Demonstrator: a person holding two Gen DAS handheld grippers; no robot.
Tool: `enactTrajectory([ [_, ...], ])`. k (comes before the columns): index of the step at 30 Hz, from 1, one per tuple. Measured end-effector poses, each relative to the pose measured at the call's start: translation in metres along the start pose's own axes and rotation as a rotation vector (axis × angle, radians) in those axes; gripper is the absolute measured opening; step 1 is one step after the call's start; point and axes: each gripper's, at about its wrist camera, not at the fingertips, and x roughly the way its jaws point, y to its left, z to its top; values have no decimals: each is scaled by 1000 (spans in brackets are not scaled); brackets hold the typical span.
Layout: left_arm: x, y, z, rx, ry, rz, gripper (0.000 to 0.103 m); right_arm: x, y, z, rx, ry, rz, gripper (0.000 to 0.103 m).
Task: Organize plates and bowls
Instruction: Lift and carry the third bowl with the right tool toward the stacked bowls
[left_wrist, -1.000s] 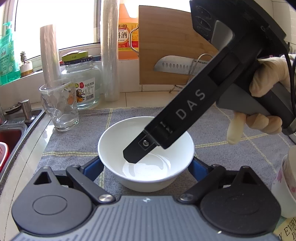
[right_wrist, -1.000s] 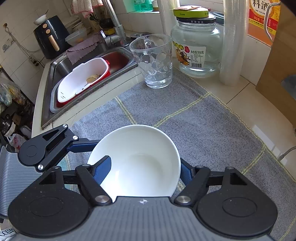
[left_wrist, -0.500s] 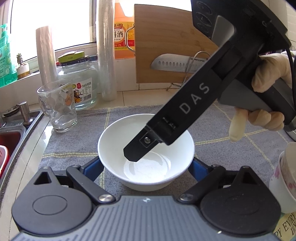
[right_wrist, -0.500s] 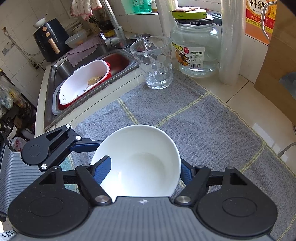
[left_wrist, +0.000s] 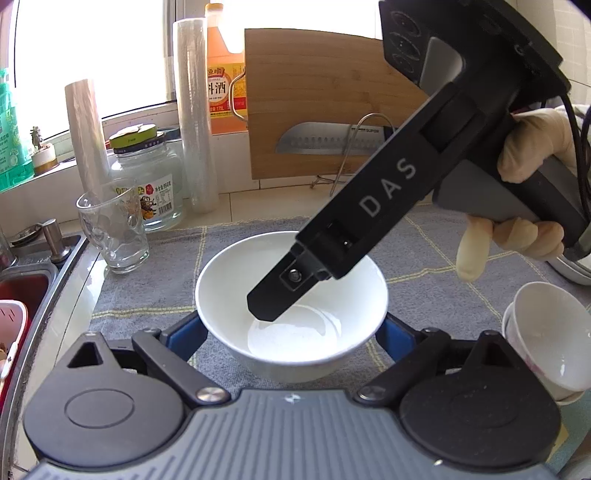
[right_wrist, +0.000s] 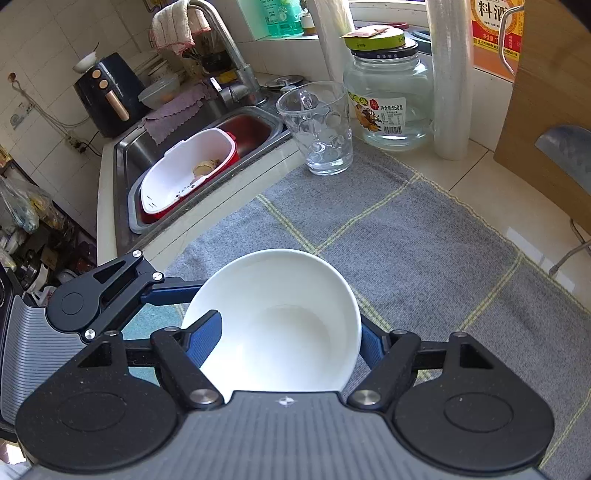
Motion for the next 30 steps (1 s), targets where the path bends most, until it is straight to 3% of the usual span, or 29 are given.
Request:
enactTrajectory([
  [15, -45, -34, 4, 55, -9, -44, 96, -53, 26, -40, 42, -53, -8, 81],
  [30, -70, -68, 10, 137, -15, -169, 96, -101, 32, -96, 133, -115, -71, 81],
])
